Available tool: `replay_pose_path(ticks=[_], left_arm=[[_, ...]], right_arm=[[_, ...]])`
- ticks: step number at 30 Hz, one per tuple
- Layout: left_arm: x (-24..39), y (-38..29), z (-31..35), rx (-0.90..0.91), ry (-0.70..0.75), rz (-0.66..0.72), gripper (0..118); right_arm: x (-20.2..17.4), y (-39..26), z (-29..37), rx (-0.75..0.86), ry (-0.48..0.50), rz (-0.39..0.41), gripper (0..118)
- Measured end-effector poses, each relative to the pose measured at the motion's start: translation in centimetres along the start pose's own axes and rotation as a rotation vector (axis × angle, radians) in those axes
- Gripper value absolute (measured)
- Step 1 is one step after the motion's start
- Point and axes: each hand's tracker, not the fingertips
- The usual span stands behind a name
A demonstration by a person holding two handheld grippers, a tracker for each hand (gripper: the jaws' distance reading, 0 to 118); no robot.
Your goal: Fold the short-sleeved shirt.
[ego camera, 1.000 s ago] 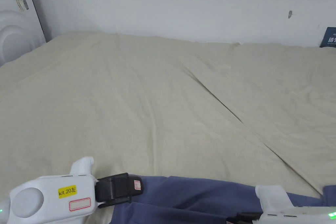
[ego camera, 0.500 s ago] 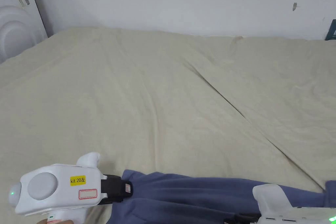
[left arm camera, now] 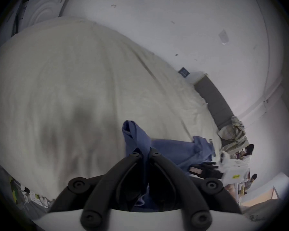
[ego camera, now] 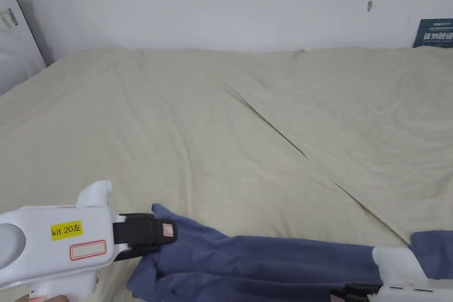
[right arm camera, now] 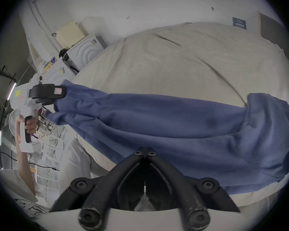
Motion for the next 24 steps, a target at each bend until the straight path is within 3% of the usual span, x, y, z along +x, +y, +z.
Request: replay_pose_path(ticks=[6,13,16,24], left_arm=[[9.0,-0.2,-4.5,-0.086,-0.092,-0.081,6],[16.1,-2.1,-16.9,-0.305,-0.130,-0.144,6],[19.3,-4.0,-20.5,-0.374,-0.155,-0.249,6],[20.6,-5.5,-25.5,-0.456,-0.177,-0.309,9]], right_arm=[[3.8,0.1,3.3,0.075,-0.041,-0.049,0],[8.6,-1.4,6.8,0.143,-0.088,-0.154,0],[10.3,-2.4,7.7,0.156,-0.112,-0.197,0],[13.4,-4.1,8.7,0.162,-0.144,-0.281,0]])
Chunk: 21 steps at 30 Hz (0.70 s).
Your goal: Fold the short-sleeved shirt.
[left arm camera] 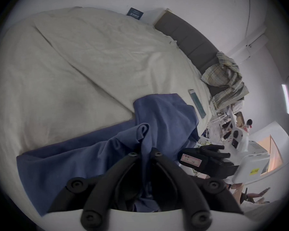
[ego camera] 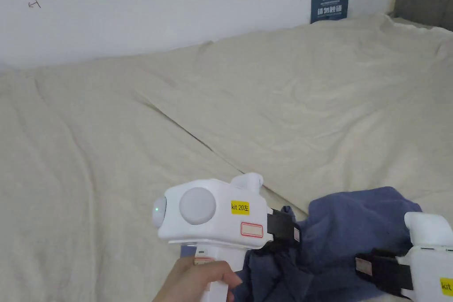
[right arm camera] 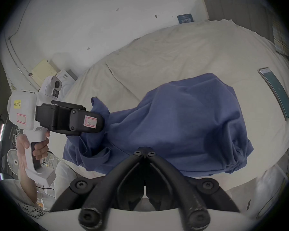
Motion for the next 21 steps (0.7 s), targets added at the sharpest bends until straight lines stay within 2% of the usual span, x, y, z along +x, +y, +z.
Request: replay_pose_path(ticks=[1,2,3,4,6,8,10,11,12,13,14,15,18,19,21], left_arm=[[-0.1,0.1,0.4,0.009,-0.034,-0.005,27],[-0.2,0.2,1.0,0.024,-0.066,0.008,55],[-0.2,0.2,1.5,0.029,-0.085,0.009,91],[-0.2,0.2,2.4,0.056,-0.092,0.012,118],[-0.4,0.2,5.1,0.141,-0.142,0.007,116],[-1.0,-0.1,7.4,0.124,-0.128,0.007,116],[-1.6,-0.7,9.7,0.152,-0.069,0.024,116],[-2.2,-1.3,10.5,0.189,-0.041,0.028,111],[-2.8,-1.8,11.1,0.214,-0.017,0.034,99],[-3.3,-2.3,11.7,0.209,0.005,0.037,63],[-3.7,-2.8,11.9,0.209,0.030,0.046,34],[-4.0,-3.2,11.8,0.215,0.066,0.070,12],[-5.0,-4.4,10.1,0.183,0.144,0.091,7],[-5.0,-4.6,9.1,0.155,0.086,0.074,7],[-5.4,-4.9,6.7,0.121,0.063,0.093,7]], right_arm=[[0.2,0.0,0.0,-0.001,0.000,-0.007,0],[0.3,-0.1,0.0,-0.002,0.002,-0.010,0],[0.3,-0.2,0.0,-0.002,0.003,-0.012,0],[0.2,-0.2,-0.1,-0.001,0.001,-0.014,0],[0.2,-0.1,-0.1,0.000,0.005,-0.015,0],[0.0,-0.1,-0.1,0.005,0.015,-0.020,0],[-0.3,0.0,-0.1,0.006,0.020,-0.014,0],[-0.5,-0.1,-0.1,0.009,0.021,-0.007,0],[-0.6,-0.1,-0.1,0.009,0.022,-0.004,0],[-0.7,-0.1,-0.2,0.011,0.024,-0.003,0],[-0.7,-0.2,-0.2,0.012,0.030,-0.004,0],[-0.8,-0.3,-0.1,0.012,0.035,-0.007,0],[-1.0,-0.6,-0.2,0.010,0.044,-0.007,0],[-1.1,-0.7,-0.1,0.009,0.044,-0.006,0],[-1.1,-0.7,0.0,0.004,0.047,0.000,0]])
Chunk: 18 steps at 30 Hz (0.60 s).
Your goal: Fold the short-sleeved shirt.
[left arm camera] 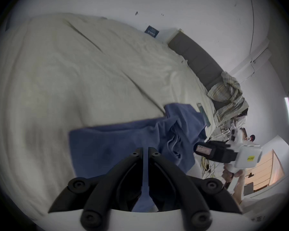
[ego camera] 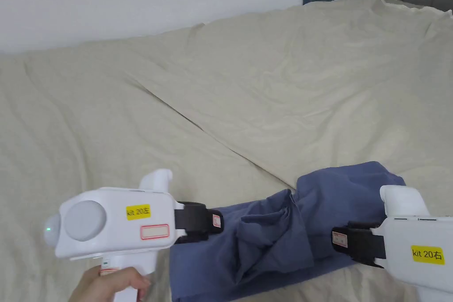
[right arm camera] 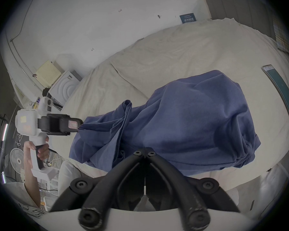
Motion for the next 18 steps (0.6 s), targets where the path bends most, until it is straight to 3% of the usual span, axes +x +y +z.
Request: replay_pose_path(ticks=[13,18], left_arm=[[4.6,-1.3,-5.7,-0.119,0.013,-0.132,7],[7.5,-2.0,-7.2,-0.184,-0.110,-0.188,7]], right_arm=[[1.7,-0.7,0.6,-0.009,-0.031,-0.036,0],[1.8,-0.7,0.8,-0.016,-0.049,-0.033,0]])
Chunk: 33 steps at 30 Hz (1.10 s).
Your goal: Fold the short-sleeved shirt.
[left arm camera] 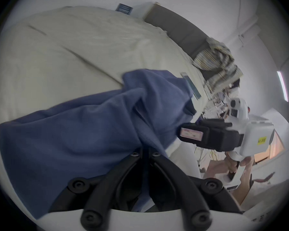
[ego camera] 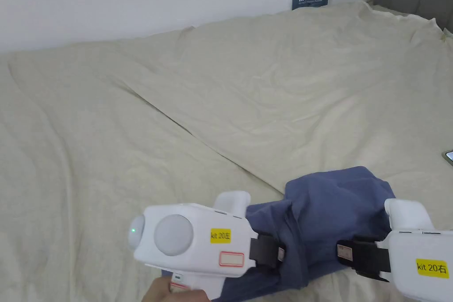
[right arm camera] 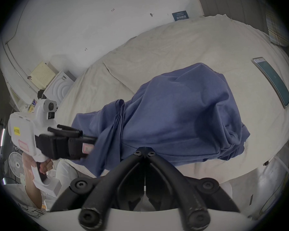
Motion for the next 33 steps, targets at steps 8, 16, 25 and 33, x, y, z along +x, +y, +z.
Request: replay_pose_path(ticks=[8,16,25,33], left_arm=[[-2.6,-1.6,5.0,0.101,-0.052,0.086,7],[-10.9,-5.0,14.7,0.299,-0.019,0.281,3],[-16.2,-7.9,12.8,0.327,-0.203,0.463,109],[-16.7,-5.6,7.9,0.292,-0.459,0.552,115]], right_arm=[[-0.6,0.5,1.2,0.016,-0.026,0.008,0],[-3.1,1.5,0.9,0.038,-0.005,0.048,0],[-5.7,1.6,-1.0,0.009,0.015,0.082,0],[-5.9,1.4,-1.1,-0.009,0.021,0.110,0]])
